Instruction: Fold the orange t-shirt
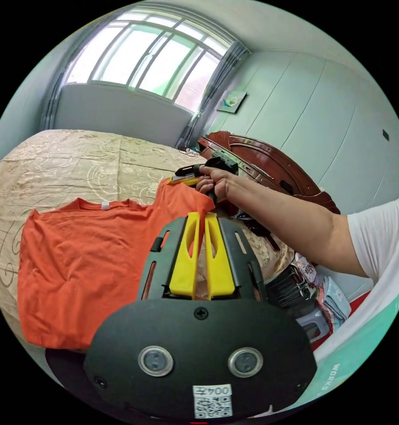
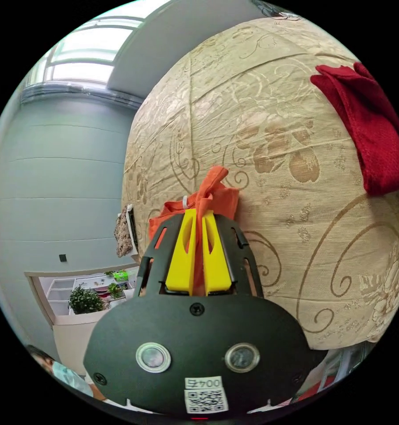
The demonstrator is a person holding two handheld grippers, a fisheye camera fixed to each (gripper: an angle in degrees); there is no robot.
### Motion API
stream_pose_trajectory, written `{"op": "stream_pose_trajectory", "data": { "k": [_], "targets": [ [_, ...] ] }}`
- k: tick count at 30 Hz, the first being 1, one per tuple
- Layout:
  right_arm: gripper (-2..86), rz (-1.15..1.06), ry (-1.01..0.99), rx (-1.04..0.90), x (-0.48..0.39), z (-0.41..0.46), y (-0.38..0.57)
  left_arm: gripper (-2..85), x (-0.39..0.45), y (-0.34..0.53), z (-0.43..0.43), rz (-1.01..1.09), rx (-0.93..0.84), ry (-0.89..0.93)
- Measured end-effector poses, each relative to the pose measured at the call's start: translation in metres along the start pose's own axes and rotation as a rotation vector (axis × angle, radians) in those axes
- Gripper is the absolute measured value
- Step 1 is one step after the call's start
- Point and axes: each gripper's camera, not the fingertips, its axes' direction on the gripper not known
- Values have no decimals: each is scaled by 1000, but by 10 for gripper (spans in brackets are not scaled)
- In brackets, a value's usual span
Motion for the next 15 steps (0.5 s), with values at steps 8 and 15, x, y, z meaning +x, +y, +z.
{"op": "stream_pose_trajectory", "data": {
  "k": [8,15],
  "targets": [
    [14,-162,18,20,-207,81,6,21,-111,-8,-160,-267,178,-3],
    [17,-306,229,-72,-354,219,17,22,-200,21,-243,-492,265,-51]
  ]
}}
